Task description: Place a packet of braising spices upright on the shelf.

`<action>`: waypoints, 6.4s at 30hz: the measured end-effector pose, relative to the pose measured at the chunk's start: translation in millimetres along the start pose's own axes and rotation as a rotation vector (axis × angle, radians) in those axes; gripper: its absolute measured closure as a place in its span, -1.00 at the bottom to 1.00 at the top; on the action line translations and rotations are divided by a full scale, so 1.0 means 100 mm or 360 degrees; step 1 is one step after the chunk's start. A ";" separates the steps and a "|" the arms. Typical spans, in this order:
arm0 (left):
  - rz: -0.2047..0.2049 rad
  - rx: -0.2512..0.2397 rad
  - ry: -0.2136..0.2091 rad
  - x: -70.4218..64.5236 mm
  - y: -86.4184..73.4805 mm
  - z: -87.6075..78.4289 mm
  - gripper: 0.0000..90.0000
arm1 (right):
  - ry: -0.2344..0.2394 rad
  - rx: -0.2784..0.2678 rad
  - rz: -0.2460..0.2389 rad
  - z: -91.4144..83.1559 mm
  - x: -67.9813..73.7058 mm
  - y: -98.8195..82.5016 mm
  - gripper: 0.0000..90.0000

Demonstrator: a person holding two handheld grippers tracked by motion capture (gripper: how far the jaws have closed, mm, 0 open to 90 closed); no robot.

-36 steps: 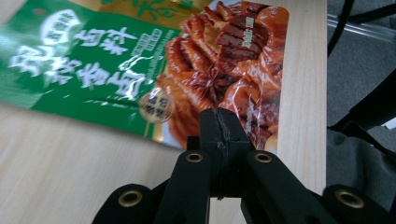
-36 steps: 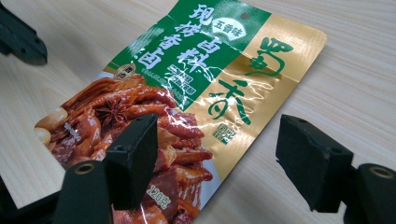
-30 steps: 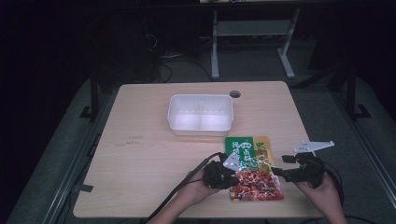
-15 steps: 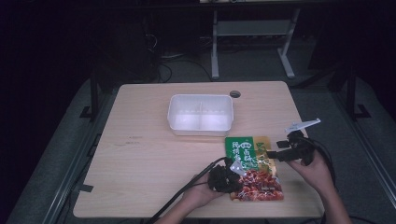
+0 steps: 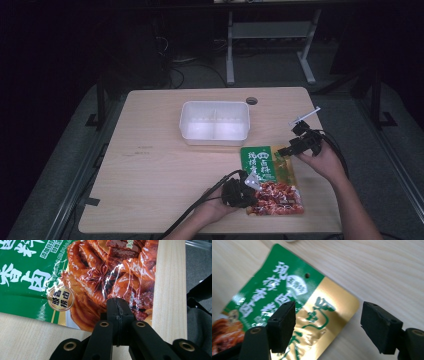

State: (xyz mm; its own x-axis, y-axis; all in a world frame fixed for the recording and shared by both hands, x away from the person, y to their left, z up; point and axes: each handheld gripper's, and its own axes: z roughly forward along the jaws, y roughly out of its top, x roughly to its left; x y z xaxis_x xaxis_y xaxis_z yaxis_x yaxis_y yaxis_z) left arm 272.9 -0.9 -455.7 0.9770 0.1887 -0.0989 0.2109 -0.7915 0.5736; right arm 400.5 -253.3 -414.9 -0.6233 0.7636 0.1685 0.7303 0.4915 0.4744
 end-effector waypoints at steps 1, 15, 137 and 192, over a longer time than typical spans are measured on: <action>0.0001 -0.0004 0.0004 -0.01 0.00 0.00 1.00 | 0.0000 0.0000 0.0000 0.00 0.00 0.00 -0.38; 0.0013 0.0019 0.0017 -0.02 0.02 0.00 1.00 | 0.0092 0.0115 0.0103 0.23 -0.26 0.06 -0.24; -0.0192 -0.0230 0.0407 0.28 -1.21 -1.21 -0.18 | 0.0442 -0.0080 -0.0371 -1.29 0.77 0.25 0.99; -0.0319 -0.0325 0.0496 0.37 -1.48 -1.35 -0.40 | 0.0203 -0.0369 -0.0188 -1.55 1.29 1.50 0.99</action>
State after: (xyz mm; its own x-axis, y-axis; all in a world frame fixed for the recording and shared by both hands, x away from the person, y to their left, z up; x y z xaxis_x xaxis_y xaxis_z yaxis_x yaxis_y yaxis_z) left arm 273.5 201.6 -433.8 0.8549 0.5187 0.0080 0.3548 -0.5957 0.7206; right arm 386.4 -146.3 -187.9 -0.7409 0.6409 0.2006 0.5765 0.4538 0.6795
